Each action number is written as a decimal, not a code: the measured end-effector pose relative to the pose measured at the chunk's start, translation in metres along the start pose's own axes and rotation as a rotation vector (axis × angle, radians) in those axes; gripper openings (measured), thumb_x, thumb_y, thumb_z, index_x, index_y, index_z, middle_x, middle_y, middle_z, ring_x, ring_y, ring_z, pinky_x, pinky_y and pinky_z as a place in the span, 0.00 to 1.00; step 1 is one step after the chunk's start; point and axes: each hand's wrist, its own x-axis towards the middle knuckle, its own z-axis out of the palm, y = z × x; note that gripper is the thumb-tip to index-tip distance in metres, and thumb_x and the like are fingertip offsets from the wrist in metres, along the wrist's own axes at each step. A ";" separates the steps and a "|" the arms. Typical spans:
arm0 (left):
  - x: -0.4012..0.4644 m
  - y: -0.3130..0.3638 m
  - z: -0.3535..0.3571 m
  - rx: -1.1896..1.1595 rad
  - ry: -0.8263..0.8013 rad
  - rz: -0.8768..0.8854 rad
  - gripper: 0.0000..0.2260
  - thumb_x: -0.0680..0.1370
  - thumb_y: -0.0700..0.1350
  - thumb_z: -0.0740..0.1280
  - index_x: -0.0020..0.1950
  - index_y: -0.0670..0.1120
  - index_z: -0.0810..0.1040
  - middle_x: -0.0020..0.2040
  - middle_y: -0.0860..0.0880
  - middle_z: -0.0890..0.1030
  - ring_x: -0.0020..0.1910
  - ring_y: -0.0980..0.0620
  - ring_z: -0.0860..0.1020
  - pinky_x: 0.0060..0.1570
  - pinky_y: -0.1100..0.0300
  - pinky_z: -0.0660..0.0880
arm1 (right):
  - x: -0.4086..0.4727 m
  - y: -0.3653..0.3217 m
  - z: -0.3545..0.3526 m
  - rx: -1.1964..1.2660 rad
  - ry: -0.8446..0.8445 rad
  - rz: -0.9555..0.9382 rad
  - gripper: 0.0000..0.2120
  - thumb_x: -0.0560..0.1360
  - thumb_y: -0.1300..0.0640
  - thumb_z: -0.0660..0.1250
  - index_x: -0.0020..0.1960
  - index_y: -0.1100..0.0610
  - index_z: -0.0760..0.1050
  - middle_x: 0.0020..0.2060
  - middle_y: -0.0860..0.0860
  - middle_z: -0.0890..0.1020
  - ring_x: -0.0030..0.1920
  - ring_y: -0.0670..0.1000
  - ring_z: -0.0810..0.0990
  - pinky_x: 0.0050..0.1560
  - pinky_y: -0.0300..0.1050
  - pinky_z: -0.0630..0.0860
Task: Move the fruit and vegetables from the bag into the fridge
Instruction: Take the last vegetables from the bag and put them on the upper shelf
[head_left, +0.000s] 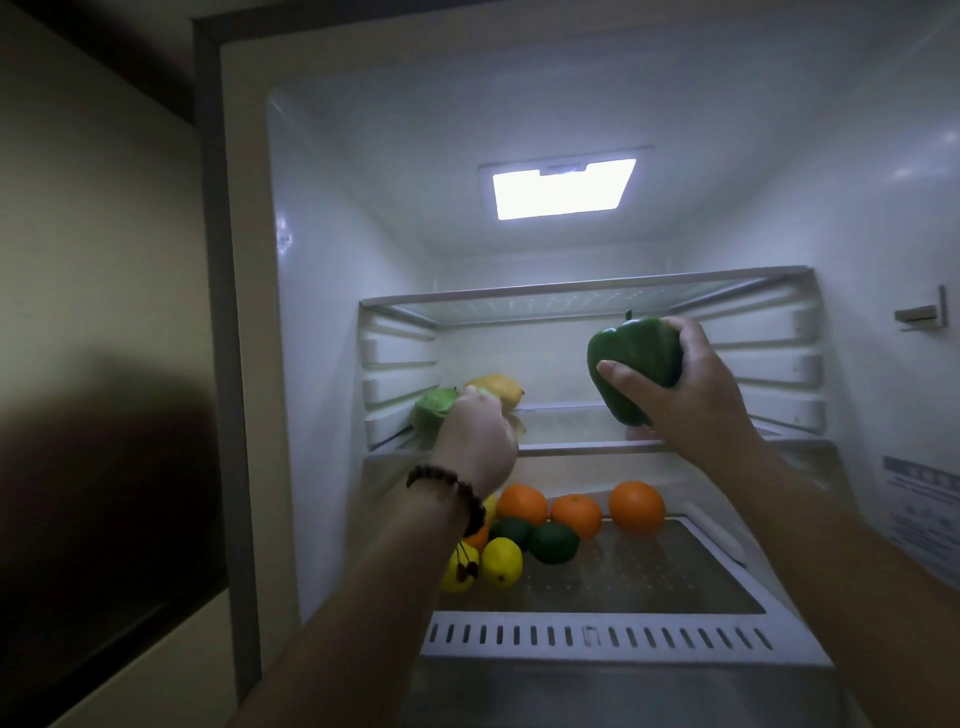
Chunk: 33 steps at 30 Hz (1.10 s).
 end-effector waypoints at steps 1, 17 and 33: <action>0.004 -0.001 -0.003 0.017 -0.059 -0.017 0.11 0.79 0.37 0.57 0.57 0.36 0.73 0.59 0.37 0.74 0.57 0.40 0.73 0.51 0.56 0.69 | 0.001 0.000 0.000 0.008 -0.005 0.008 0.28 0.69 0.50 0.73 0.64 0.53 0.66 0.50 0.50 0.74 0.48 0.51 0.76 0.46 0.48 0.79; -0.025 -0.009 0.016 0.129 0.181 0.371 0.25 0.77 0.60 0.52 0.68 0.47 0.70 0.65 0.46 0.74 0.65 0.47 0.69 0.68 0.50 0.62 | 0.017 0.014 -0.006 0.163 -0.101 0.205 0.29 0.68 0.51 0.74 0.64 0.50 0.63 0.58 0.53 0.71 0.56 0.54 0.74 0.50 0.49 0.79; -0.024 -0.001 0.040 0.269 0.074 0.351 0.20 0.76 0.65 0.50 0.61 0.56 0.68 0.51 0.53 0.75 0.51 0.50 0.72 0.51 0.51 0.67 | 0.133 0.075 0.041 -0.672 -0.473 0.267 0.32 0.66 0.43 0.74 0.63 0.57 0.69 0.56 0.54 0.75 0.52 0.53 0.74 0.52 0.46 0.72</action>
